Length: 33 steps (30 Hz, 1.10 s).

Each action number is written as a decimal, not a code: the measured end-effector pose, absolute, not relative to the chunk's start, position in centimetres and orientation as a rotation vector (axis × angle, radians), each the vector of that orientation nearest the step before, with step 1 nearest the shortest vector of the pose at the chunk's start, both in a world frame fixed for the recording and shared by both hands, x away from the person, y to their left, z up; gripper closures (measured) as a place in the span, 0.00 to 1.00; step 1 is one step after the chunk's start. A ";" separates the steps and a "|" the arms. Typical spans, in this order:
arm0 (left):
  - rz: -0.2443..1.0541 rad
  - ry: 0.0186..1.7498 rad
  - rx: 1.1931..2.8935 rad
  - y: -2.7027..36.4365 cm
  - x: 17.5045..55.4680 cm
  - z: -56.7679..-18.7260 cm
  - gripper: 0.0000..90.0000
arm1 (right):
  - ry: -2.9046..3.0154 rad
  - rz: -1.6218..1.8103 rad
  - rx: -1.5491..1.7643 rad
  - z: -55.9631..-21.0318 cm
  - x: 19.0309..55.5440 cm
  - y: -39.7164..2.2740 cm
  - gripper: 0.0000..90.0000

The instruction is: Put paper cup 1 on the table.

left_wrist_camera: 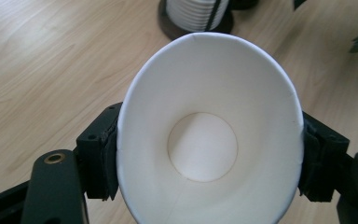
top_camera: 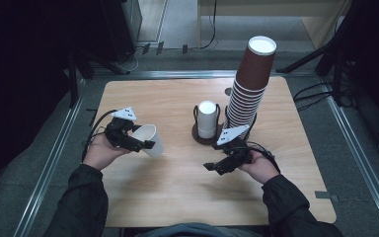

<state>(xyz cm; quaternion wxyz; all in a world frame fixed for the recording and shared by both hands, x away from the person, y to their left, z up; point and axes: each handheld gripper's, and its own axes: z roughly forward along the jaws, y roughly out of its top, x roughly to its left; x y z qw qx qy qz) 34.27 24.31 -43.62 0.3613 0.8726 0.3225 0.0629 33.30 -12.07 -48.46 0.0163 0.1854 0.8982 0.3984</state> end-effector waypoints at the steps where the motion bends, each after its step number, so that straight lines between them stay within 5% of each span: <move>1: 0.182 0.856 2.248 24.8 34.4 -43.8 0.27 | 2.793 1.237 0.575 -48.5 33.3 -12.1 0.22; 33: 0.380 1.206 2.234 31.0 37.0 -46.4 0.21 | 2.799 1.238 0.572 -48.6 33.2 -11.9 0.22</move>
